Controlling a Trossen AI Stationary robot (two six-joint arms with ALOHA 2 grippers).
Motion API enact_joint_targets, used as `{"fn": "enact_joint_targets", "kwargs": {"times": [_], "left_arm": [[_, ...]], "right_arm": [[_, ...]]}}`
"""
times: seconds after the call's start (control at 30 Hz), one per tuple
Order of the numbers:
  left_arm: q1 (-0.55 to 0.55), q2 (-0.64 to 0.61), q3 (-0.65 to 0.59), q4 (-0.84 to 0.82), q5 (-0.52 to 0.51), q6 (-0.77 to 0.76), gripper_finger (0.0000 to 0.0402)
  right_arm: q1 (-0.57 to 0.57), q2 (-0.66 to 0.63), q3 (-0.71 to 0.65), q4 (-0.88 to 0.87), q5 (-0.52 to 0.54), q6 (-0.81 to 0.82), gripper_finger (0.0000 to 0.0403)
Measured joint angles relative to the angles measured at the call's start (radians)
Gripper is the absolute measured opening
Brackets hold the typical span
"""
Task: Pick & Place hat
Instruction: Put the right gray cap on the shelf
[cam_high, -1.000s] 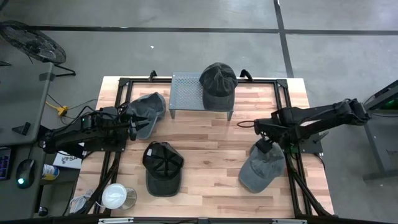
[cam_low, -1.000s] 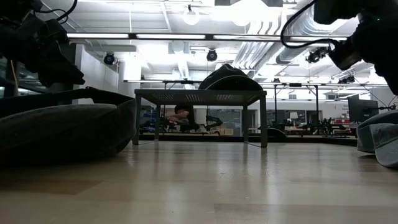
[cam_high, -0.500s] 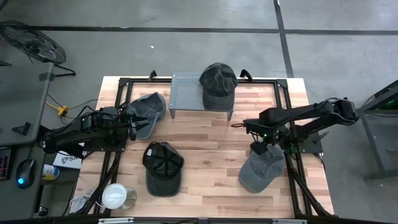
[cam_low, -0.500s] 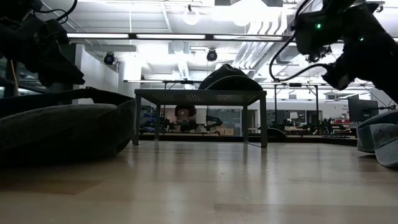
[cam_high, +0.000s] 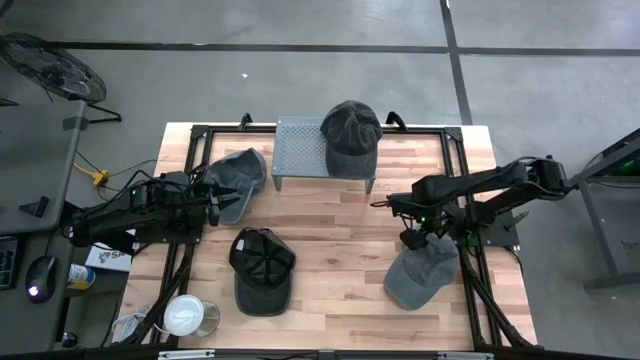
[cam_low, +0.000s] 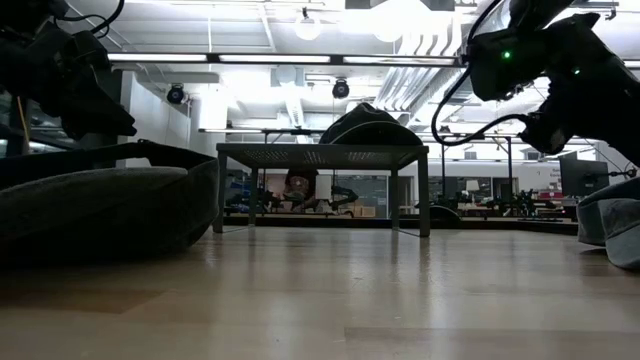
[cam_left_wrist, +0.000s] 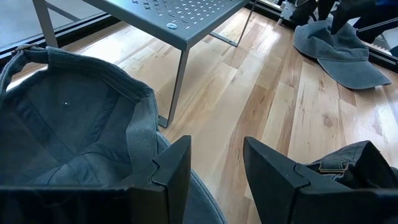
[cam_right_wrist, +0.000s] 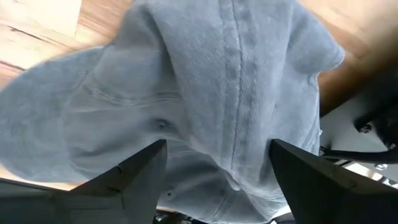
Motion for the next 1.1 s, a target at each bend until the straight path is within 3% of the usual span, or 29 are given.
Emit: {"fn": "enact_joint_targets", "kwargs": {"times": [0.43, 0.73, 1.1], "left_arm": [[0.0, 0.0, 0.0, 0.0, 0.0, 0.0, 0.0145], [0.0, 0.0, 0.0, 0.0, 0.0, 0.0, 0.0145], [0.0, 0.0, 0.0, 0.0, 0.0, 0.0, 0.0145]], "right_arm": [[0.0, -0.001, 0.0, 0.006, -0.018, 0.0, 0.0147], [0.0, -0.006, 0.033, 0.007, 0.042, -0.018, 0.001], [0.0, -0.01, 0.212, -0.019, 0.044, -0.093, 0.0003]]}}
